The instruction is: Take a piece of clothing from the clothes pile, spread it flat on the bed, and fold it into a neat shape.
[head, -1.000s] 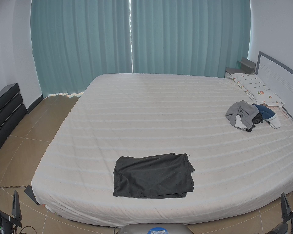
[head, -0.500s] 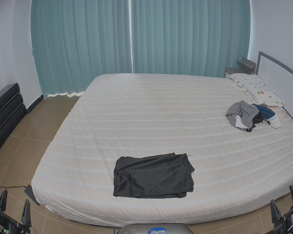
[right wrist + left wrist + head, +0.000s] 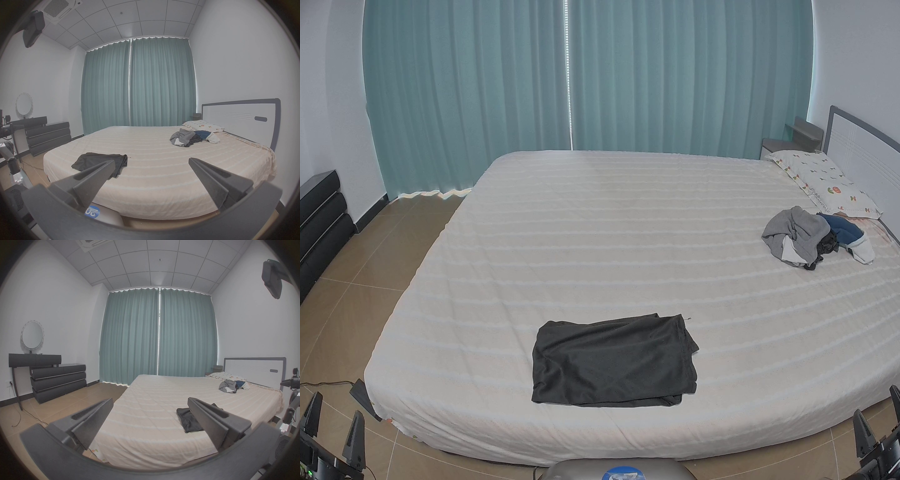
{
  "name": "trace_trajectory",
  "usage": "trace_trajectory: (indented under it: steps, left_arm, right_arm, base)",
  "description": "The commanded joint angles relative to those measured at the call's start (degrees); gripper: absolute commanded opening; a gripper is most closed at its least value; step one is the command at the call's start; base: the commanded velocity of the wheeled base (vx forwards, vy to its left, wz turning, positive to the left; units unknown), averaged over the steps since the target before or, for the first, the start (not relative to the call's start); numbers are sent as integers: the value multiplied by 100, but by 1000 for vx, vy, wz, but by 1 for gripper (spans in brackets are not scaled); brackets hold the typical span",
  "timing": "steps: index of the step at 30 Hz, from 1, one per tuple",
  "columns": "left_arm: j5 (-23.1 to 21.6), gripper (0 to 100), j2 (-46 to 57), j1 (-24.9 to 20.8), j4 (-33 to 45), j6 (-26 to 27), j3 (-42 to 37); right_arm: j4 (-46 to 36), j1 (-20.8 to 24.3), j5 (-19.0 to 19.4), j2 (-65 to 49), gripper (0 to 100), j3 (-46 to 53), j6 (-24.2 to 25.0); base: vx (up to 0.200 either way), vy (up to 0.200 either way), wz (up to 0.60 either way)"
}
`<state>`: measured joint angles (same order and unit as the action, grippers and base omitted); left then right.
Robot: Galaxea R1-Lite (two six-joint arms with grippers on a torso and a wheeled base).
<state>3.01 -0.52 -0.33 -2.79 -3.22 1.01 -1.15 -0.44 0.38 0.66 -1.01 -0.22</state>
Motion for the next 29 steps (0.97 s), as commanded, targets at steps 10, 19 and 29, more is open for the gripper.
trace_trajectory:
  steps: [10, 19, 29]
  left_arm:
    - [86, 100, 52, 7, 218, 5, -92]
    - [86, 100, 52, 7, 235, -12, -92]
    - [86, 100, 52, 7, 244, -12, -84]
  right_arm:
    - [115, 9, 59, -66, 100, 101, -66]
    - [115, 9, 59, -66, 100, 92, -92]
    - [115, 9, 59, -66, 100, 101, -92]
  base:
    - [0, 0, 0]
    - [0, 0, 0]
    - [0, 0, 0]
